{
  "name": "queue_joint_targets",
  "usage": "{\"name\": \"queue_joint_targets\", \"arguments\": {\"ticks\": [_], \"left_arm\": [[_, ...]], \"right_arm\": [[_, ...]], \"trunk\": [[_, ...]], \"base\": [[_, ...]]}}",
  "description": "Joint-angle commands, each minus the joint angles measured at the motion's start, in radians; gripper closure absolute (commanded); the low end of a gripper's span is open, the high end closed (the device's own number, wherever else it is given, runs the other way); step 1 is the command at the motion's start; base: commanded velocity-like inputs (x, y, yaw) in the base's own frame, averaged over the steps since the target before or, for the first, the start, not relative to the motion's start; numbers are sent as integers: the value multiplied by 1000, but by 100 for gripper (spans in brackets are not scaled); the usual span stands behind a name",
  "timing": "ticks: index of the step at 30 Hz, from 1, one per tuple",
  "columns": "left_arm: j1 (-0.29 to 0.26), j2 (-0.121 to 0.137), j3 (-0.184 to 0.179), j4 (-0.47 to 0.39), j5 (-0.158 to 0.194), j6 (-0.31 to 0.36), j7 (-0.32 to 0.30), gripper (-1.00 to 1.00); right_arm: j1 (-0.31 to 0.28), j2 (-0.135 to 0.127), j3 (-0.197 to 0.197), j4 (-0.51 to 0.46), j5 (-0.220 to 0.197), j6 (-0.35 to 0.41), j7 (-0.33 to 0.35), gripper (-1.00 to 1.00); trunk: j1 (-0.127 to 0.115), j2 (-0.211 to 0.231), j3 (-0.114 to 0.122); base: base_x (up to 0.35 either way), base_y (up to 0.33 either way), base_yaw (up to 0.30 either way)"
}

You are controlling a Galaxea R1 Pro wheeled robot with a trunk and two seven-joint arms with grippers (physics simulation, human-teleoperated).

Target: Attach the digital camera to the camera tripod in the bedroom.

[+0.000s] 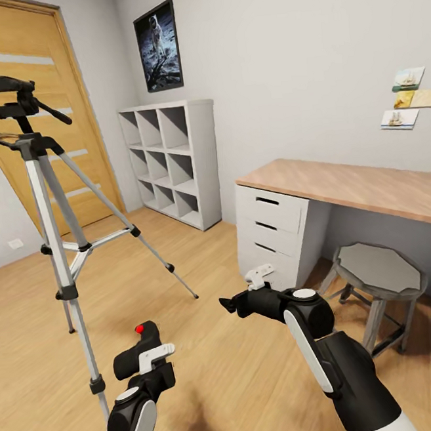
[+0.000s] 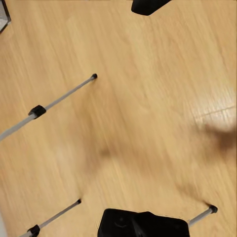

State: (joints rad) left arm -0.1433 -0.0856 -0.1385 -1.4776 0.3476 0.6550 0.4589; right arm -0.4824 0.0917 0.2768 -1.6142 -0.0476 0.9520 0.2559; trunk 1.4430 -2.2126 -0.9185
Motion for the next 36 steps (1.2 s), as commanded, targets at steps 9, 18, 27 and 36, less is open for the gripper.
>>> {"name": "queue_joint_targets", "arguments": {"ticks": [9, 18, 27, 36], "left_arm": [[-1, -1, -5, -1, 3, 0, 7, 100], [-1, 0, -6, 0, -2, -3, 9, 100], [-1, 0, -7, 0, -1, -2, 9, 100], [-1, -2, -8, 0, 2, 3, 8, 100]], "right_arm": [[-1, 0, -1, -1, -5, 5, -2, -100], [-1, 0, -2, -1, -5, 5, -1, -100], [-1, 0, -2, -1, -5, 5, -2, -100], [-1, 0, -1, -1, -5, 5, -2, -100]], "trunk": [[0, 0, -1], [0, 0, -1], [0, 0, -1], [0, 0, -1]], "base": [[0, -33, 294], [0, -276, 294], [0, -335, 294], [0, -207, 294]]}}
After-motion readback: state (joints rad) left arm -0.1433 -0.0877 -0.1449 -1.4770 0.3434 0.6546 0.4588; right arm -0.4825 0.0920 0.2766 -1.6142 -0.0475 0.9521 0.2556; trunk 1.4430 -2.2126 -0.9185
